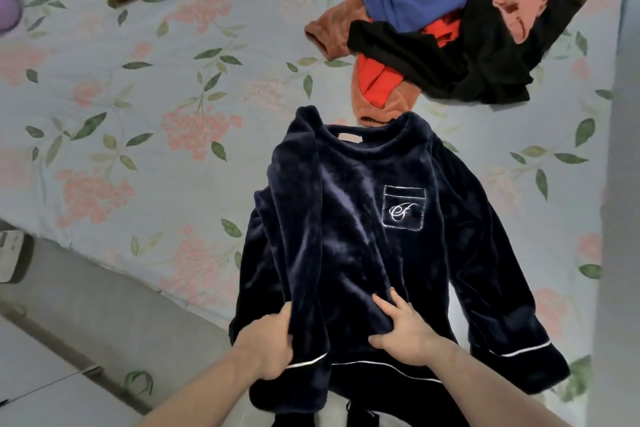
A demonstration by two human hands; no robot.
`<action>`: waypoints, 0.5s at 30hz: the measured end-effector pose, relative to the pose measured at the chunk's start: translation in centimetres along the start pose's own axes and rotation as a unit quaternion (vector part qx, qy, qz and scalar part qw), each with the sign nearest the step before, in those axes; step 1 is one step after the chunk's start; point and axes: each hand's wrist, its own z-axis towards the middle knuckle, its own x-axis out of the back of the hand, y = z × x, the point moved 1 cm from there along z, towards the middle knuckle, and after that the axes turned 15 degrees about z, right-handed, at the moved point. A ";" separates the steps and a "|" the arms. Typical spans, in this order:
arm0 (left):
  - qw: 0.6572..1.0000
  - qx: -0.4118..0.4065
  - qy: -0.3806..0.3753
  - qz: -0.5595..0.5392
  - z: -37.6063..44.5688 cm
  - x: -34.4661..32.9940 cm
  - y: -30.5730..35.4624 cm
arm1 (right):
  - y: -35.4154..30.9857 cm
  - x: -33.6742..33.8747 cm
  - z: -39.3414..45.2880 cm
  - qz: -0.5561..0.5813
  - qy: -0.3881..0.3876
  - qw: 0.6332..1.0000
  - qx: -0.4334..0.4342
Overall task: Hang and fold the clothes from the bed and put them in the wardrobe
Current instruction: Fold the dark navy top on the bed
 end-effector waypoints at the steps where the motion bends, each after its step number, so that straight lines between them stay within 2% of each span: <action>1: 1.000 0.013 0.015 -0.016 0.1 -0.1 -0.3 | 0.1 0.1 0.0 0.007 -0.002 1.000 0.002; 5: 0.976 0.039 0.187 -0.103 0.0 2.5 0.4 | 0.7 0.4 0.1 0.040 -0.007 0.999 0.008; 7: 0.969 0.034 0.226 -0.091 0.6 4.5 1.2 | 0.9 0.8 -0.1 0.054 0.006 0.998 0.022; 8: 0.973 0.030 0.218 -0.071 1.2 5.4 1.5 | 0.9 1.3 -0.5 0.064 0.034 0.997 0.038; 10: 0.986 0.033 0.159 -0.024 3.1 6.3 2.0 | 0.5 2.8 -1.6 0.109 0.140 0.981 0.073; 13: 0.997 0.045 0.035 0.042 5.7 5.2 2.4 | 1.2 6.7 -3.3 0.165 0.338 0.919 0.119; 15: 0.996 0.048 -0.019 0.076 6.7 4.1 2.7 | 3.0 9.8 -3.8 0.141 0.425 0.885 0.127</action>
